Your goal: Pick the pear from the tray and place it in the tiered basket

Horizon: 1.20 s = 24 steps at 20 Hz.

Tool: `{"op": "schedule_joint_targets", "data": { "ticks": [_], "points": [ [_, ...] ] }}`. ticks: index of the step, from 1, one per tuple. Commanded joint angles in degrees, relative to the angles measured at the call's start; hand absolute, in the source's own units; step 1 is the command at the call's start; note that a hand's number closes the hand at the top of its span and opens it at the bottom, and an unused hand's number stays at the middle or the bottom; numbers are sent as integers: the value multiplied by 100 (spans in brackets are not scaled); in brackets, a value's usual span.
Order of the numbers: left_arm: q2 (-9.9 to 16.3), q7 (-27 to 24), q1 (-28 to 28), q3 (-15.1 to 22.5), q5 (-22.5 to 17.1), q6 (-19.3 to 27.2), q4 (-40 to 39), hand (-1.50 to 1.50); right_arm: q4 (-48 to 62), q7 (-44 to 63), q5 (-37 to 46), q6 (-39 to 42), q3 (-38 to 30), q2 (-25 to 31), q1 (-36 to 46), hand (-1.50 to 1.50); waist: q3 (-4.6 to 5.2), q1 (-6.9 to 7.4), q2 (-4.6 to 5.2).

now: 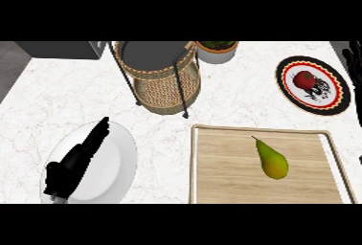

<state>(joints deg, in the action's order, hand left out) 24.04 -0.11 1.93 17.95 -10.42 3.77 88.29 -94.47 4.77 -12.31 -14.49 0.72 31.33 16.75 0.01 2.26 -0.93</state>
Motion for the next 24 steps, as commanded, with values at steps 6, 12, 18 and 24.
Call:
{"op": "schedule_joint_targets", "data": {
  "ticks": [6,12,18,24],
  "points": [
    [-548,717,-864,-584,-587,282,-91,0,134,-1715,-1751,2107,-155,-736,-1383,150,-34,-424,112],
    [-903,1073,-1200,-445,-562,294,-383,0,1334,-2687,-757,761,-648,-1457,-2131,-150,-7,-291,102],
    [-683,1123,-1143,-746,-804,9,-314,0,-183,-1676,317,826,30,-415,-2751,-150,9,-283,76],
    [-882,1343,-1427,-614,-635,255,-385,0,-1167,108,1728,358,279,677,-3066,-150,28,-327,83]
  ]
}}
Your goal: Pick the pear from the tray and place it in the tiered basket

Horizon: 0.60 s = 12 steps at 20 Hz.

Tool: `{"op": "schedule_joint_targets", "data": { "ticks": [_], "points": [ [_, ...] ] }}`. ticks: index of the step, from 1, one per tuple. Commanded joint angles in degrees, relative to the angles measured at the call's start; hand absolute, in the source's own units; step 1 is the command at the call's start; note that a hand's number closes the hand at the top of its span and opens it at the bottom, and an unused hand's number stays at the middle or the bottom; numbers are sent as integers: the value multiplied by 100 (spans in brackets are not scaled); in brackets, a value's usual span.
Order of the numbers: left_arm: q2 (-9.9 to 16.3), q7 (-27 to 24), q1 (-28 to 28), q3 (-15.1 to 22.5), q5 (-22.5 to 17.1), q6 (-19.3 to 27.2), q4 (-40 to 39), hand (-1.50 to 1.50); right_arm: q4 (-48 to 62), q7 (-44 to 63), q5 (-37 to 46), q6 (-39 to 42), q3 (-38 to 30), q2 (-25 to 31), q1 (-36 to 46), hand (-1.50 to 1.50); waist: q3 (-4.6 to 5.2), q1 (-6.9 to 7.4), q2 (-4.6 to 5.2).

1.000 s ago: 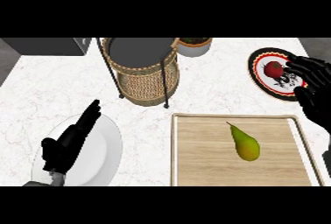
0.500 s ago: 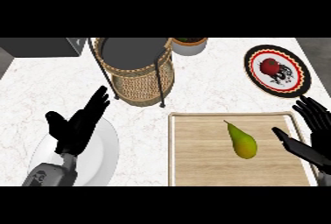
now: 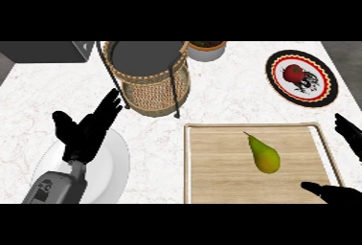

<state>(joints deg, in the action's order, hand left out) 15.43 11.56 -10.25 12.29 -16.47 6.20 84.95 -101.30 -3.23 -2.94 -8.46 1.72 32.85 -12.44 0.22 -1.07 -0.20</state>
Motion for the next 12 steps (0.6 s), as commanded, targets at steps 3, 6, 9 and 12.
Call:
{"op": "schedule_joint_targets", "data": {
  "ticks": [3,6,9,12],
  "points": [
    [-58,-147,48,52,89,-48,-154,0,-1092,2206,1195,-41,130,1226,-158,-150,30,22,12],
    [-42,-75,-76,-32,35,-89,-145,0,-2008,3648,1499,168,468,1388,14,-150,18,68,7],
    [-120,-157,66,61,43,-183,-109,0,-2522,5074,1698,407,973,1279,576,-150,6,184,26],
    [-260,-276,-84,78,173,-143,-357,0,-2783,6317,1756,578,1506,865,1485,-150,0,209,40]
  ]
}}
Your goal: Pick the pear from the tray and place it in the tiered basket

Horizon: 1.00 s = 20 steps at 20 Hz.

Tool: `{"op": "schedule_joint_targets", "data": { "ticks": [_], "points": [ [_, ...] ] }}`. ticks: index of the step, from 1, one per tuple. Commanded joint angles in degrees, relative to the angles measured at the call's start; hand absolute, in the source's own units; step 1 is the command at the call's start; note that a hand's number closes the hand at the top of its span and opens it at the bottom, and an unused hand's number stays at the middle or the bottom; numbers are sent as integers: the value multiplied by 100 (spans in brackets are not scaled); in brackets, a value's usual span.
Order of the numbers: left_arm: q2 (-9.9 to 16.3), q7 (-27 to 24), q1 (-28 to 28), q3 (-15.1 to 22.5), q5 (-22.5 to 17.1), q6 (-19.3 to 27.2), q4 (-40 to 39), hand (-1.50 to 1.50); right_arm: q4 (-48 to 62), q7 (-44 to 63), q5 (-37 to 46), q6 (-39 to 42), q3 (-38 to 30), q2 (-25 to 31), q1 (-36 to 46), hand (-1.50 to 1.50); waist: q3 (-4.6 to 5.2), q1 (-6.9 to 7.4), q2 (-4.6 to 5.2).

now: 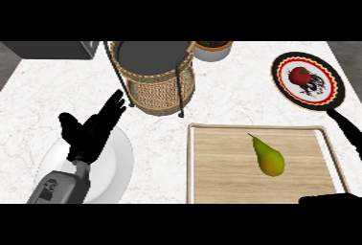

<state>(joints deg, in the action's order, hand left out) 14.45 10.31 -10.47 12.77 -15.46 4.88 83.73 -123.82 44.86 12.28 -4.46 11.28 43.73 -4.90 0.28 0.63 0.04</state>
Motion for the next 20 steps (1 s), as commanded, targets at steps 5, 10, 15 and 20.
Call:
{"op": "schedule_joint_targets", "data": {
  "ticks": [5,10,15,20],
  "points": [
    [-66,179,-150,-117,70,14,6,0,-143,2720,1058,553,1548,-817,1458,-150,-15,24,-3],
    [-9,41,2,-164,68,-167,44,0,701,3005,1537,800,1998,-1353,1906,-150,-17,38,-4],
    [-219,169,29,-185,113,-59,121,0,868,2868,1513,915,1891,-1678,1672,-150,-24,-48,-9],
    [-28,191,-173,-432,93,-292,-145,0,1011,2856,2040,832,2280,-1980,1280,-150,-23,-92,-7]
  ]
}}
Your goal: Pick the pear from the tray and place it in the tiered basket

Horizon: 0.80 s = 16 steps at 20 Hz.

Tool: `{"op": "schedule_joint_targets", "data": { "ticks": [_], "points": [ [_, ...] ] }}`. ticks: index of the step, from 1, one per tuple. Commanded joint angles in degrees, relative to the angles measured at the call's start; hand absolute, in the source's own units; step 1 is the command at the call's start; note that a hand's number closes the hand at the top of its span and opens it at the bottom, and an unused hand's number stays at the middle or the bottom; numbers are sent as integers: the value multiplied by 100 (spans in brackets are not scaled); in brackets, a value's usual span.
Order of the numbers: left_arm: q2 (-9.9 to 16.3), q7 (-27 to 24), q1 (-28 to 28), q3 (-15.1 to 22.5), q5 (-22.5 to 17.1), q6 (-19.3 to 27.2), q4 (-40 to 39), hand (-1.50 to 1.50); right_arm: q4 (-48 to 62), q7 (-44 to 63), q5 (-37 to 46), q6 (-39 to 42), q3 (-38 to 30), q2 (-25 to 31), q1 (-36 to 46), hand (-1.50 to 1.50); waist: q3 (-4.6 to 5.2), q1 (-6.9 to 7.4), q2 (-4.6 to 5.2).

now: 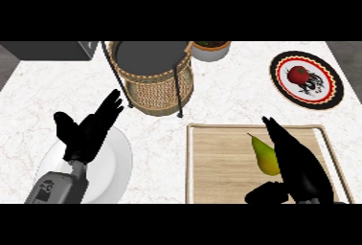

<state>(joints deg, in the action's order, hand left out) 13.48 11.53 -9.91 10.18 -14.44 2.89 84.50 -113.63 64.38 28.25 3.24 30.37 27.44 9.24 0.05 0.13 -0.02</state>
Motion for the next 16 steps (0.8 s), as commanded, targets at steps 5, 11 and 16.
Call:
{"op": "schedule_joint_targets", "data": {
  "ticks": [5,11,16],
  "points": [
    [-128,331,-7,-46,159,102,290,0,63,556,607,211,-123,-255,-393,-150,-4,-26,-9],
    [-74,185,205,-255,131,-142,375,0,198,-154,630,370,-838,-83,-652,-150,-5,-16,-4],
    [-222,367,46,-318,242,-250,286,0,667,-367,1516,-38,-394,-826,-922,-150,-5,-16,-1]
  ]
}}
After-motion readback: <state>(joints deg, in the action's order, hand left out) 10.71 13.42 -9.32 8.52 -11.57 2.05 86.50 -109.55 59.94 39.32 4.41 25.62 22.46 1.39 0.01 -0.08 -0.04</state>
